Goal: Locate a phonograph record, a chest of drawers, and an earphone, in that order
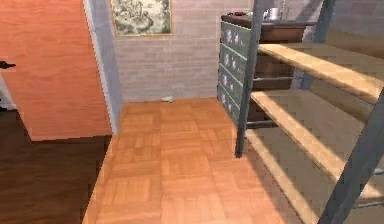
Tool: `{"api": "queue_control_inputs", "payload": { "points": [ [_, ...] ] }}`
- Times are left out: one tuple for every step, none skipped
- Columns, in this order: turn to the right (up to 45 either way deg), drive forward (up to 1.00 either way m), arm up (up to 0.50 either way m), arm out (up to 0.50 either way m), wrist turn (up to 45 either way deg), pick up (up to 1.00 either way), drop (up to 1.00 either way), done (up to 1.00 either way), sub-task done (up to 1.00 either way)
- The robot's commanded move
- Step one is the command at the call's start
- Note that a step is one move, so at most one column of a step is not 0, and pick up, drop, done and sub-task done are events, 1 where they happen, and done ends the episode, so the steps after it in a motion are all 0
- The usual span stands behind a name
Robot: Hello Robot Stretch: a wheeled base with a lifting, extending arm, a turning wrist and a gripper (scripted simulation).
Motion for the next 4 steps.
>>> {"api": "queue_control_inputs", "payload": {
  "points": [
    [-24.0,0.00,0.00,0.00,0.0,0.00,0.00,0.00,0.00],
    [0.0,1.00,0.00,0.00,0.0,0.00,0.00,0.00,0.00],
    [-6.0,0.00,0.00,0.00,0.0,0.00,0.00,0.00,0.00],
    [0.0,0.05,0.00,0.00,0.0,0.00,0.00,0.00,0.00]
  ]
}}
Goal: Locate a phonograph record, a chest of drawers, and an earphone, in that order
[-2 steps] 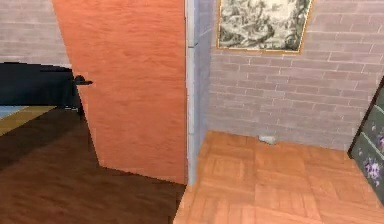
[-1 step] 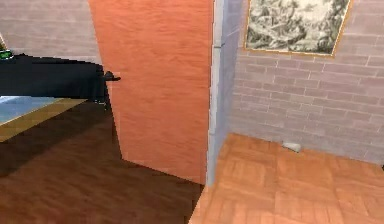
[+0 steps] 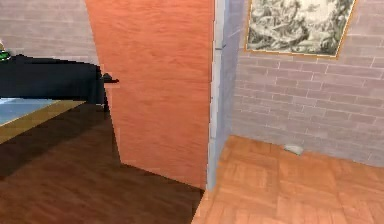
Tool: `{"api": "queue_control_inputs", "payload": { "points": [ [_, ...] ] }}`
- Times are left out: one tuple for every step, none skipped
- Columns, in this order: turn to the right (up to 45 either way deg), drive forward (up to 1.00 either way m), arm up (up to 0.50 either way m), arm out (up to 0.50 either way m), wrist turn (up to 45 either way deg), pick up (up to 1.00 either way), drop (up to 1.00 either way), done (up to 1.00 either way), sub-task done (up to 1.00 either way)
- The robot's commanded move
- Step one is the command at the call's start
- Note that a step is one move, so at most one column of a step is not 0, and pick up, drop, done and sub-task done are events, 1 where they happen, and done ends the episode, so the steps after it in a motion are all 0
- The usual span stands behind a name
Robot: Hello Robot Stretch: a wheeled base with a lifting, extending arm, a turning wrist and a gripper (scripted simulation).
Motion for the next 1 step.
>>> {"api": "queue_control_inputs", "payload": {
  "points": [
    [-45.0,0.00,0.00,0.00,0.0,0.00,0.00,0.00,0.00]
  ]
}}
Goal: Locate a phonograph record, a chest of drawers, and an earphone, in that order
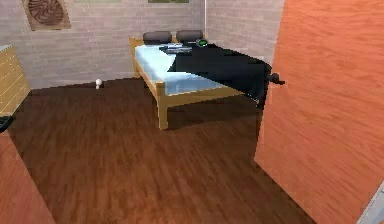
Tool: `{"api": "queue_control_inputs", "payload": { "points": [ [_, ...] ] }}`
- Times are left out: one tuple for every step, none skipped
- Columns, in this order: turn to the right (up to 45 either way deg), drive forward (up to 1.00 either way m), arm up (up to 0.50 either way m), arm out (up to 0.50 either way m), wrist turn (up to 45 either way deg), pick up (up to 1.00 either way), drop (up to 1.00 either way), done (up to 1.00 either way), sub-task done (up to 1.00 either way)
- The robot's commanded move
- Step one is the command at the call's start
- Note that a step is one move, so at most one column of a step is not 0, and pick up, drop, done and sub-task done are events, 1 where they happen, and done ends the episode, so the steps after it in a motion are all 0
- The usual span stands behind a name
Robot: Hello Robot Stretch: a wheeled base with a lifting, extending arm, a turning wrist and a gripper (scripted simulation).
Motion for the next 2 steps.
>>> {"api": "queue_control_inputs", "payload": {
  "points": [
    [-18.0,0.00,0.00,0.00,0.0,0.00,0.00,0.00,0.00],
    [0.0,1.00,0.00,0.00,0.0,0.00,0.00,0.00,0.00]
  ]
}}
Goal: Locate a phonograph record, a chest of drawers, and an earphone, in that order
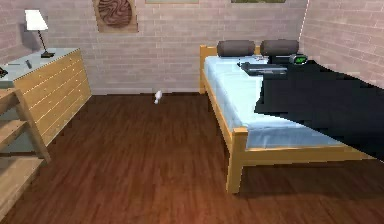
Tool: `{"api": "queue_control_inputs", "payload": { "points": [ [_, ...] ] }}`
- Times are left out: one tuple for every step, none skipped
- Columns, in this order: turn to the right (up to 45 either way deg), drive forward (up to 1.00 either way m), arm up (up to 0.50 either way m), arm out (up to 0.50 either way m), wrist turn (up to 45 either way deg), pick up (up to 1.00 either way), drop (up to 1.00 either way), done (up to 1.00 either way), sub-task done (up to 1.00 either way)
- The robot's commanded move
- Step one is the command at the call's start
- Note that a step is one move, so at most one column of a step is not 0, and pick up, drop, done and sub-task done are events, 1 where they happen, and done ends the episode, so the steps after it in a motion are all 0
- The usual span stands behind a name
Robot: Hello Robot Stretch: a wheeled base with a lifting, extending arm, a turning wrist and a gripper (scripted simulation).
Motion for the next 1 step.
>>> {"api": "queue_control_inputs", "payload": {
  "points": [
    [-6.0,0.00,0.00,0.00,0.0,0.00,0.00,0.00,0.00]
  ]
}}
